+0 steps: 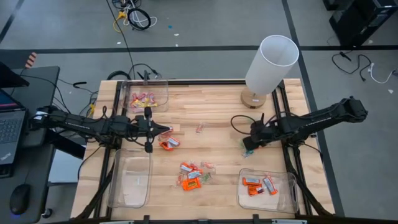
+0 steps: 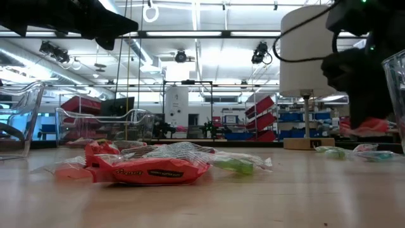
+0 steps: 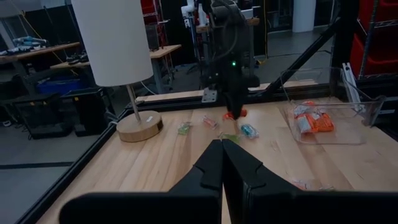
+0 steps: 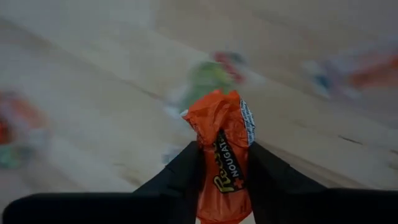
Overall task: Sort candy
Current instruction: Put the chocolate into the bottom right transparent bin
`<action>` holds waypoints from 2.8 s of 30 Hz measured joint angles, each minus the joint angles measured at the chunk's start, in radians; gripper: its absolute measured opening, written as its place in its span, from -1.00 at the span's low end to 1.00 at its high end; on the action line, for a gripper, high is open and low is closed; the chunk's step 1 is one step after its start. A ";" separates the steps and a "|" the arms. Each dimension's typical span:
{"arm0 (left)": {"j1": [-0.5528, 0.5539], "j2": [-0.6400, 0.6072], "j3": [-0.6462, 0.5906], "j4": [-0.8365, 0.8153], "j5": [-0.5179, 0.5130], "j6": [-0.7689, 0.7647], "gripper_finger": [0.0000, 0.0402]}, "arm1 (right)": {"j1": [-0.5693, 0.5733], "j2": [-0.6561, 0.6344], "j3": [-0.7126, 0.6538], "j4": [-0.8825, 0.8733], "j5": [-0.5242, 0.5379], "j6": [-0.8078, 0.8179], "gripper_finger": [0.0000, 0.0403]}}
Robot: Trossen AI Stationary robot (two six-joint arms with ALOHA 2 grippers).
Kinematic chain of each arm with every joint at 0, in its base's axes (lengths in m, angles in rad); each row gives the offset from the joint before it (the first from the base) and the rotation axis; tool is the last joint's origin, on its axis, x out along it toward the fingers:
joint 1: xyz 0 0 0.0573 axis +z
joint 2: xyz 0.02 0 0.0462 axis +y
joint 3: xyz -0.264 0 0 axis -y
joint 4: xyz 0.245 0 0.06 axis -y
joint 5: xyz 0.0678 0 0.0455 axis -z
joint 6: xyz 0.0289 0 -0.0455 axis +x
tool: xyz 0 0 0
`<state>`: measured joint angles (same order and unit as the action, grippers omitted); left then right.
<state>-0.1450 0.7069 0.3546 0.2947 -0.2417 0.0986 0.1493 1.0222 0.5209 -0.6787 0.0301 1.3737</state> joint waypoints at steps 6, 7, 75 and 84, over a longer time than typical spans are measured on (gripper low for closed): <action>0.000 0.000 0.000 0.000 0.000 0.000 -0.97 | 0.000 0.000 0.000 0.183 0.004 -0.082 -0.55; 0.000 0.000 0.000 0.000 0.000 0.001 -0.97 | 0.000 0.000 0.000 0.223 0.004 -0.100 -0.56; 0.001 0.000 0.000 0.024 -0.057 -0.029 -0.97 | 0.697 0.484 0.672 -0.389 -0.161 -0.114 -0.78; 0.001 0.000 0.000 0.032 -0.087 -0.068 -0.97 | 0.719 0.562 0.672 -0.397 -0.127 -0.185 -0.62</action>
<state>-0.1440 0.7070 0.3546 0.3268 -0.3290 0.0311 0.8684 1.5839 1.1931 -1.0754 -0.0971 1.1882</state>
